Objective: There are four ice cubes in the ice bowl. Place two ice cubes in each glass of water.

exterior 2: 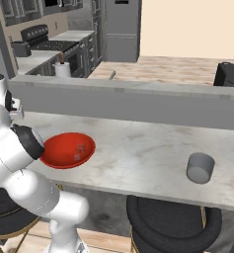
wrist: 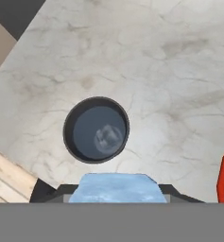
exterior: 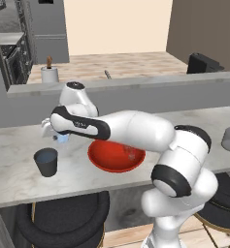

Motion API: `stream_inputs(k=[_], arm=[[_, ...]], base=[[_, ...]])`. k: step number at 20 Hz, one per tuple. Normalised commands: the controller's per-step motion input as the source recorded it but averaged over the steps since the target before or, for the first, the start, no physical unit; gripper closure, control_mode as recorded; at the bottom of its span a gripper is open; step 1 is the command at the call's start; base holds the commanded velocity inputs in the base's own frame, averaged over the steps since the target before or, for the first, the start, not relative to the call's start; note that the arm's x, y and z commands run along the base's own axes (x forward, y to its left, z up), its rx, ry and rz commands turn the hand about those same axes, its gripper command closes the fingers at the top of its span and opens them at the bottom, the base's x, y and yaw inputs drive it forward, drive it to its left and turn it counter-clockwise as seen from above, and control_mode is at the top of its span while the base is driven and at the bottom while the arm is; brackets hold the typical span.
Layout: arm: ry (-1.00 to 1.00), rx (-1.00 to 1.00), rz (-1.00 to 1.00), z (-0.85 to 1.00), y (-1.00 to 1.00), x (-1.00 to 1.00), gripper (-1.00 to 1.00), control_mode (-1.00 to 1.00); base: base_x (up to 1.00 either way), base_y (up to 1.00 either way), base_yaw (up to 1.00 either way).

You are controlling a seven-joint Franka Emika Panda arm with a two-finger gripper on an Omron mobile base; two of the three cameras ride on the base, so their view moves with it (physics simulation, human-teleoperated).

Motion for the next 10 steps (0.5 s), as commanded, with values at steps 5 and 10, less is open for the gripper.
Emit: stream_inputs(k=[5, 10], arm=[[0.05, 0.00, 0.00, -0.25, 0.07, -0.05, 1.00, -1.00], [0.05, 0.00, 0.00, -0.26, 0.09, -0.03, 1.00, -1.00]], base=[[0.00, 0.00, 0.00], [0.00, 0.00, 0.00]])
